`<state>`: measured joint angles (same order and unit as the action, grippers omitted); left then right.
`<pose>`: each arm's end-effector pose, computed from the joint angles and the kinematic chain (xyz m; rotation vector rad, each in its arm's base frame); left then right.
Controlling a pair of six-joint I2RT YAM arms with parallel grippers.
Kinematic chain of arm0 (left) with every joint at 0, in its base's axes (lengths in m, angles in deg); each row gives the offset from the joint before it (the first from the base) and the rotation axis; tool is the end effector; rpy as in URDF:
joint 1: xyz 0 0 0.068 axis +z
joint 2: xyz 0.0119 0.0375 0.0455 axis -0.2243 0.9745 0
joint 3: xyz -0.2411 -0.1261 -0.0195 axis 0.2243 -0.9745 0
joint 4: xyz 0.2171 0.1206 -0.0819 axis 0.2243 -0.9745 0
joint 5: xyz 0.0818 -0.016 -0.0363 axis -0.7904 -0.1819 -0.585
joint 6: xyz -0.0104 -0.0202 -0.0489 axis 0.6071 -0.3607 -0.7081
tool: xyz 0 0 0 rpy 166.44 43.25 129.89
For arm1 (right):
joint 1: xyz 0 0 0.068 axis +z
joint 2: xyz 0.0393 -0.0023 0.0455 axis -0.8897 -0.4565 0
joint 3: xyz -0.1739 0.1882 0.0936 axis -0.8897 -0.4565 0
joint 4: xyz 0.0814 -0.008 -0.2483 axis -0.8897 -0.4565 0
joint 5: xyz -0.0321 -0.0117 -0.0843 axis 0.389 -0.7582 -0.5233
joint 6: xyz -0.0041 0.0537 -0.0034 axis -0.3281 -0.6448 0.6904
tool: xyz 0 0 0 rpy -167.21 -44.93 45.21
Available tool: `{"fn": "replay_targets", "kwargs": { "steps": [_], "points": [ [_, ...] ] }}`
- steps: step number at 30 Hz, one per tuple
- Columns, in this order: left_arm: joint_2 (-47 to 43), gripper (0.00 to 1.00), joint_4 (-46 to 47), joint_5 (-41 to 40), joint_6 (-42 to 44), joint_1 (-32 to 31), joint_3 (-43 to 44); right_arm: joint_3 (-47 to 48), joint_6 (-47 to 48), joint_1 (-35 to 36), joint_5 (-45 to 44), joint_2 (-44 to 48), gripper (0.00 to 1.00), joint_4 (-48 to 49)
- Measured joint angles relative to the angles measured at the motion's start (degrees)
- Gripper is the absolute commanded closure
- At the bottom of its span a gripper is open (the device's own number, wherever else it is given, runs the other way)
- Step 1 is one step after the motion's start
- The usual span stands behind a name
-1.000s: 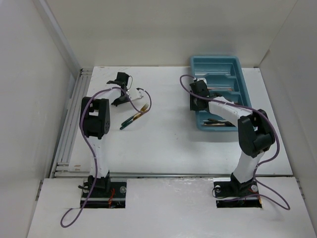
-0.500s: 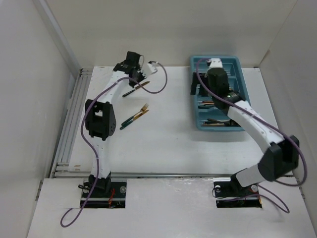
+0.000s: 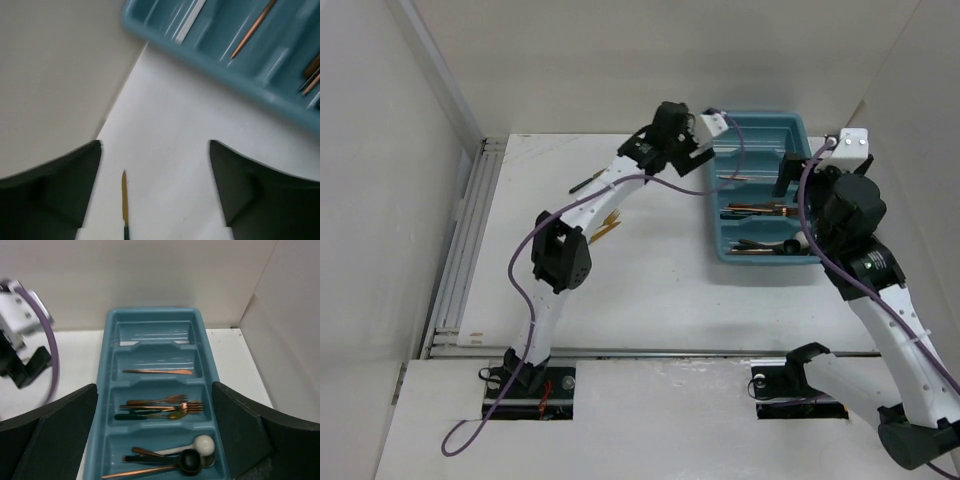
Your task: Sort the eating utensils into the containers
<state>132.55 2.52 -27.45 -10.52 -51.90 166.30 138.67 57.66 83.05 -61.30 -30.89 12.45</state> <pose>0.4129 -0.3351 0.3514 1.1822 1.4666 -0.0453 0.1792 0.0496 0.4360 0.0439 1.5919 -0.0985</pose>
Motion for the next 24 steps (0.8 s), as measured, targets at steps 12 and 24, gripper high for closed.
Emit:
{"fn": "replay_targets", "kwargs": {
  "steps": [12, 24],
  "points": [
    [9.8, 0.00, -18.6, -1.1, -1.8, 29.4, 4.6, 0.4, 10.0, -0.4, 18.8, -12.3, 0.00, -3.7],
    [16.6, 0.07, -26.6, 7.9, -3.5, 28.0, 5.1, 1.7, 11.3, -0.4, 25.2, -12.8, 0.00, -4.2]
  ]
}}
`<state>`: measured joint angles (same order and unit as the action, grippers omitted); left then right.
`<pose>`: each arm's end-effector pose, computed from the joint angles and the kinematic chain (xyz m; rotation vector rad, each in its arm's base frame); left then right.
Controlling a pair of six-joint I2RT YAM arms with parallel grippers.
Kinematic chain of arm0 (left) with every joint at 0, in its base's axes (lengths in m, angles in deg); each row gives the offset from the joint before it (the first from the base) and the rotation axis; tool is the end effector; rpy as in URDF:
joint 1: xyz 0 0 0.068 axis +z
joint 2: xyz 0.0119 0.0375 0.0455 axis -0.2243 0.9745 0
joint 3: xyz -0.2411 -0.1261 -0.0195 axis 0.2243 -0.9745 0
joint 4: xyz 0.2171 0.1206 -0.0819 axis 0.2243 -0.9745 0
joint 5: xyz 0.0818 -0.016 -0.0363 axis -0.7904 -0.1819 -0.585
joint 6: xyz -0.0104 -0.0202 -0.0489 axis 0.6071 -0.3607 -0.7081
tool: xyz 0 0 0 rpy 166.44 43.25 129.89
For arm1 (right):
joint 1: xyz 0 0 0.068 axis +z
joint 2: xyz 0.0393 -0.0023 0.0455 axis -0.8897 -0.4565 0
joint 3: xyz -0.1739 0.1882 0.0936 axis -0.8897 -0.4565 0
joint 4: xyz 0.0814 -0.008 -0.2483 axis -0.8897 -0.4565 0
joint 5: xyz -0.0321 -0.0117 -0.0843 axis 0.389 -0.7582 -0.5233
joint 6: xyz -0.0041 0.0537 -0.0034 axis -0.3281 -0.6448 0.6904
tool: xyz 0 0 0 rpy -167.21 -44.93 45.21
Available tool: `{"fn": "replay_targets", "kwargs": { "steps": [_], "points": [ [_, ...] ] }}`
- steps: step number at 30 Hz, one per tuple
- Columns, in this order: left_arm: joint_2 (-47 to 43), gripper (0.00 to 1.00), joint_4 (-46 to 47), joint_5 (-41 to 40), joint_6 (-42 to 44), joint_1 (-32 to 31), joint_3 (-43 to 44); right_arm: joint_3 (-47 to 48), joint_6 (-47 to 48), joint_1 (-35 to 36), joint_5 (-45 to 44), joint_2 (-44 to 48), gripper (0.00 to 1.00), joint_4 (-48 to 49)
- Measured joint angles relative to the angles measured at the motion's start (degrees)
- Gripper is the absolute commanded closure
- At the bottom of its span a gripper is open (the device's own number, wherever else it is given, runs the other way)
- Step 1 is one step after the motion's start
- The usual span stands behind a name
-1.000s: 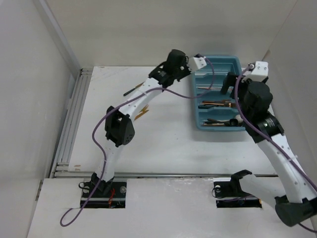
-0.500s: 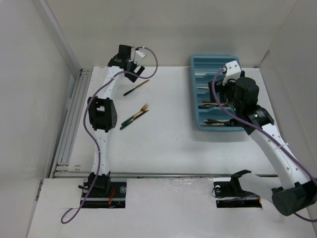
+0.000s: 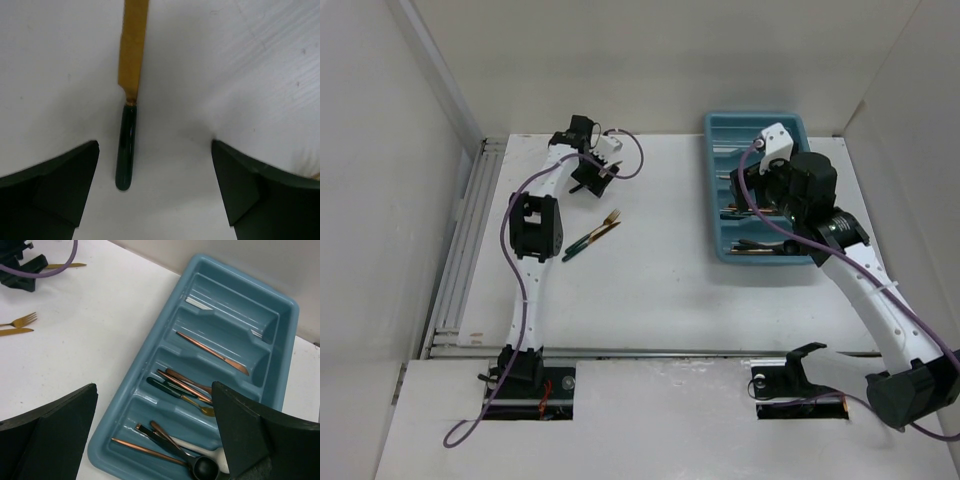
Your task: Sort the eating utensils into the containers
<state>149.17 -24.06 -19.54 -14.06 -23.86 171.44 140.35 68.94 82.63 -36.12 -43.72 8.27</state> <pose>0.5379 -0.1097 0.1894 1.0254 2.3109 -0.0542 0.2380 0.0855 0.3929 -0.5192 1.7884 0.0815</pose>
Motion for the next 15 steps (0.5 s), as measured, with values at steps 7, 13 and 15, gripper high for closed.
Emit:
{"fn": "replay_targets", "kwargs": {
  "steps": [7, 13, 15],
  "points": [
    [5.1, 1.00, -1.1, -4.3, -1.7, 0.5, 7.4, 0.4, -0.1, 0.0, 0.0, 0.0, 0.00, -0.1],
    [1.5, 1.00, 0.3, -5.1, 0.9, -0.3, 0.6, 0.5, -0.1, 0.0, -0.7, 0.7, 0.00, -0.1],
    [1.0, 1.00, -0.3, -4.1, -0.1, -0.7, 0.5, 0.5, -0.1, 0.0, -1.0, 1.3, 0.00, 0.0]
  ]
}}
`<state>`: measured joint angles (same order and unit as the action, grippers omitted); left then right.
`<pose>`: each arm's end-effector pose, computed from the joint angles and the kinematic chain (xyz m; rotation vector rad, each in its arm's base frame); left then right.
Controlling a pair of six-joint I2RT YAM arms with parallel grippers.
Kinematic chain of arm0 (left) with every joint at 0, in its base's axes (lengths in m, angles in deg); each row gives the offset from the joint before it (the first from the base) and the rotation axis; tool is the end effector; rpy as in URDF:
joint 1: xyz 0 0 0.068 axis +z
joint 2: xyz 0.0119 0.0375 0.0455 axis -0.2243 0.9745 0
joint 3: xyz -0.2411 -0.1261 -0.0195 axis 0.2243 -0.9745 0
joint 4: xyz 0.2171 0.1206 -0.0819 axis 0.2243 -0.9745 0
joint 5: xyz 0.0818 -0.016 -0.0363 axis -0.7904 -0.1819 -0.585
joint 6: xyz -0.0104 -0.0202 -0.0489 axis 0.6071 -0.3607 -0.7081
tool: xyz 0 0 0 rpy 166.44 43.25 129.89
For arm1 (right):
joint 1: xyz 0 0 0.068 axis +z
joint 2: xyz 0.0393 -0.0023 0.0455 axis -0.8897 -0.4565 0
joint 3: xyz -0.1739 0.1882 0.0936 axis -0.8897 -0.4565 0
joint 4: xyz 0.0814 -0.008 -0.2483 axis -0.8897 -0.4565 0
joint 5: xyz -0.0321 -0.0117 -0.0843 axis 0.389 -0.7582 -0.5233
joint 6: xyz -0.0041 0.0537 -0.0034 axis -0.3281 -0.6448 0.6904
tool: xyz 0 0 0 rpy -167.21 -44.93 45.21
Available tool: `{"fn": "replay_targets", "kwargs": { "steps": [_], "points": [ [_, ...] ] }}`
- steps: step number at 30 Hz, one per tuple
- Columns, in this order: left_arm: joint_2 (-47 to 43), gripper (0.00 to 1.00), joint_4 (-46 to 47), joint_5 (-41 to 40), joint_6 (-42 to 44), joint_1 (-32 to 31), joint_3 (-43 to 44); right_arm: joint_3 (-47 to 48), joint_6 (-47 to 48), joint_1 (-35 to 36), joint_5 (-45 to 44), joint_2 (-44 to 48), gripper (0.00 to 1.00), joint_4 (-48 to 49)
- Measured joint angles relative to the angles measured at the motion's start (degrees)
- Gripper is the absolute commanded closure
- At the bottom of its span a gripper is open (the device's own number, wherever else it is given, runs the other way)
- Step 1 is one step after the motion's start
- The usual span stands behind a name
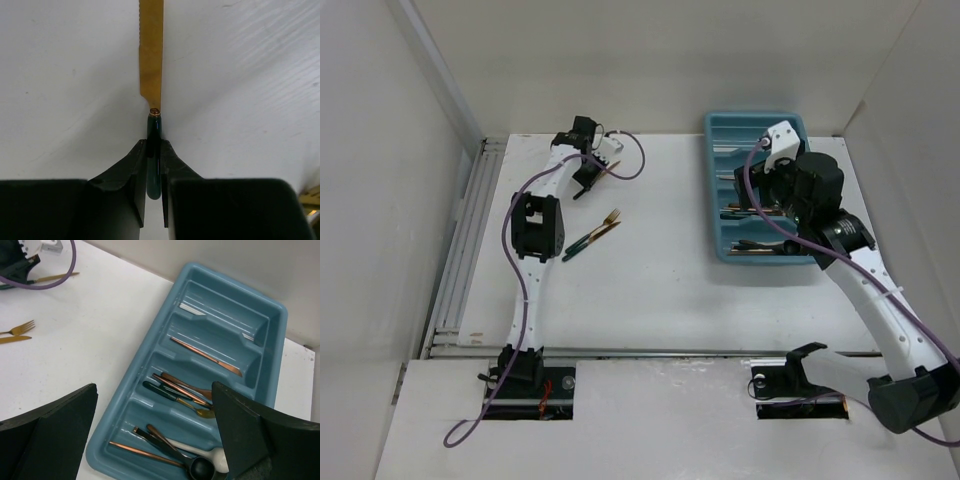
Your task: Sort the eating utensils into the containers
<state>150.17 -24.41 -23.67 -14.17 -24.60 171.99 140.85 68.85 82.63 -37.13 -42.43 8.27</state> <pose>0.5386 -0.1145 0.1825 1.0224 2.3416 0.0262 0.2318 0.0826 0.4011 -0.4970 1.7619 0.0678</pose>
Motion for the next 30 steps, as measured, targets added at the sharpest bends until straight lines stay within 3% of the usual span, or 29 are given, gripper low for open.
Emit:
{"fn": "replay_targets", "kwargs": {
  "steps": [5, 8, 12, 16, 22, 30],
  "points": [
    [-2.4, 1.00, 1.5, 3.5, -6.1, -1.5, -0.2, -0.1, -0.2, 0.0, -0.5, 1.6, 0.00, 0.9],
    [-9.8, 1.00, 7.7, 2.8, -8.4, -4.0, -4.8, -0.9, -0.5, 0.0, -1.2, 3.5, 0.00, 1.3],
    [-21.2, 1.00, 17.3, 0.6, -8.9, -12.0, -7.8, -3.3, -0.9, 0.0, -2.8, 7.6, 0.00, 2.3],
    [-25.2, 1.00, 30.1, 0.6, -6.6, -23.3, -6.4, -5.6, -1.1, 0.0, -5.9, 13.0, 0.00, 1.8],
    [-12.2, 1.00, 46.6, 1.4, -2.2, -35.6, 1.9, -5.9, -0.6, -0.1, -11.4, 20.2, 0.00, -2.6],
    [6.1, 1.00, 57.7, -4.3, -0.9, -36.6, 4.8, -0.3, 1.1, -0.8, -19.5, 27.1, 0.00, -14.5]
  ]
}}
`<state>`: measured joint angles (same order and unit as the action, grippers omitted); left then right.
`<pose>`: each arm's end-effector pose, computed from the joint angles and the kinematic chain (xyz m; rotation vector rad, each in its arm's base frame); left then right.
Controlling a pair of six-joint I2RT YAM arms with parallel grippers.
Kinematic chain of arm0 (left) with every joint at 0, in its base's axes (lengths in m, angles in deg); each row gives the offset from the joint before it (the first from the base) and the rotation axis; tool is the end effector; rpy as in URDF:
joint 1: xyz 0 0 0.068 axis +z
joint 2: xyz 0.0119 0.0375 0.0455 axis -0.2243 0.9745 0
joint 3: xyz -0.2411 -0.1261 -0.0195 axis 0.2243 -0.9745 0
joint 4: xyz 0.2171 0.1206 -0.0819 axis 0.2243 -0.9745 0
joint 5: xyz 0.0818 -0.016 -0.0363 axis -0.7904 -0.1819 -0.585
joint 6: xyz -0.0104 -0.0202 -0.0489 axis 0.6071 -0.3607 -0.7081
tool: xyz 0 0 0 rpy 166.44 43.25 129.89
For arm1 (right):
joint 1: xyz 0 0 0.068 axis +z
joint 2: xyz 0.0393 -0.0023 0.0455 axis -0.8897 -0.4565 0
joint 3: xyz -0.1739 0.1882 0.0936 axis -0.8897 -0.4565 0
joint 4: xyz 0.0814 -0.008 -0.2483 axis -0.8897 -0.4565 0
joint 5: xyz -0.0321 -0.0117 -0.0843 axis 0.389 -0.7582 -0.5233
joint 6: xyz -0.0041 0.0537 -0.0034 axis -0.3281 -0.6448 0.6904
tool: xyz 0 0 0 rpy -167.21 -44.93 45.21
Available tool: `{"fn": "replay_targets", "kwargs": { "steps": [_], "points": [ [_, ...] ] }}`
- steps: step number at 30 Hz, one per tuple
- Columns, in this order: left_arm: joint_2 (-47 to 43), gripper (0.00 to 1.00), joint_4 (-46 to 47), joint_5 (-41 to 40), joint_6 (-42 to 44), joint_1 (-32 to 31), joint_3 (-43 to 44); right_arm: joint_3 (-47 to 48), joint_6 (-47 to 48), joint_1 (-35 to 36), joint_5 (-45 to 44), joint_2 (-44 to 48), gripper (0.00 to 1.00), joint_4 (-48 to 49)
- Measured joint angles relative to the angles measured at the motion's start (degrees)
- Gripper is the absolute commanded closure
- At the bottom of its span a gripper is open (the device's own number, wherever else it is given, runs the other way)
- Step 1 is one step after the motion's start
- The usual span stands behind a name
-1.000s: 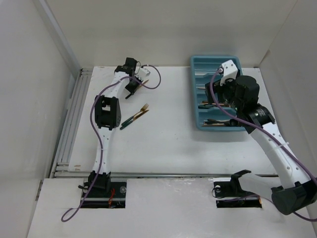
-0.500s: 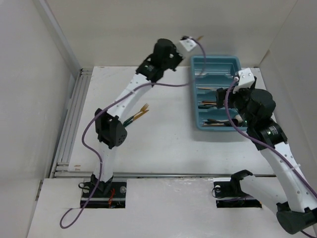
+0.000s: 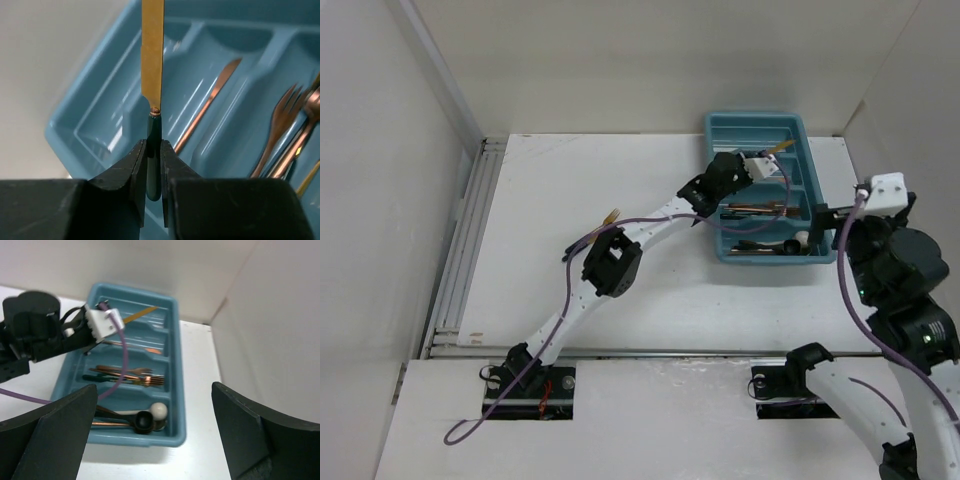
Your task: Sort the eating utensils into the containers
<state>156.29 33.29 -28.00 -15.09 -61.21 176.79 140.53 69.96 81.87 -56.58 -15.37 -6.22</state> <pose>0.4089 -0.4593 0.2433 1.0423 1.1906 -0.2251 0.0907 0.0179 0.4434 -0.1835 1.6074 -0.2207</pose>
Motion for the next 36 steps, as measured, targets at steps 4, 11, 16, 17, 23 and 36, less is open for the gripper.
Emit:
{"fn": "replay_targets", "kwargs": {
  "steps": [4, 11, 16, 17, 23, 36],
  "points": [
    [1.2, 1.00, 0.8, -0.7, 0.5, 0.8, 0.0, 3.0, 0.4, 0.0, -3.5, 2.9, 0.00, -3.1],
    [0.7, 0.68, 3.6, -0.3, 3.0, 1.0, -2.0, 4.4, 0.7, 0.0, -7.4, 3.5, 0.00, -5.8],
    [0.7, 0.25, 1.2, -0.3, 4.5, 1.0, -2.6, 5.3, 1.5, 0.0, -7.9, 3.1, 0.00, -7.1],
    [0.7, 0.21, 0.3, -0.8, 4.5, 1.0, -2.1, 5.8, 1.5, 0.0, -7.8, 2.8, 0.00, -7.1],
    [-0.8, 0.00, -2.5, -7.0, 4.0, 1.0, -0.6, 6.8, 1.7, 0.0, -4.7, 1.8, 0.00, -7.0],
    [-43.6, 0.29, -29.7, 2.1, -7.4, 26.3, -39.5, -0.9, -0.2, 1.4, 11.1, -8.2, 0.00, 6.1]
  ]
}}
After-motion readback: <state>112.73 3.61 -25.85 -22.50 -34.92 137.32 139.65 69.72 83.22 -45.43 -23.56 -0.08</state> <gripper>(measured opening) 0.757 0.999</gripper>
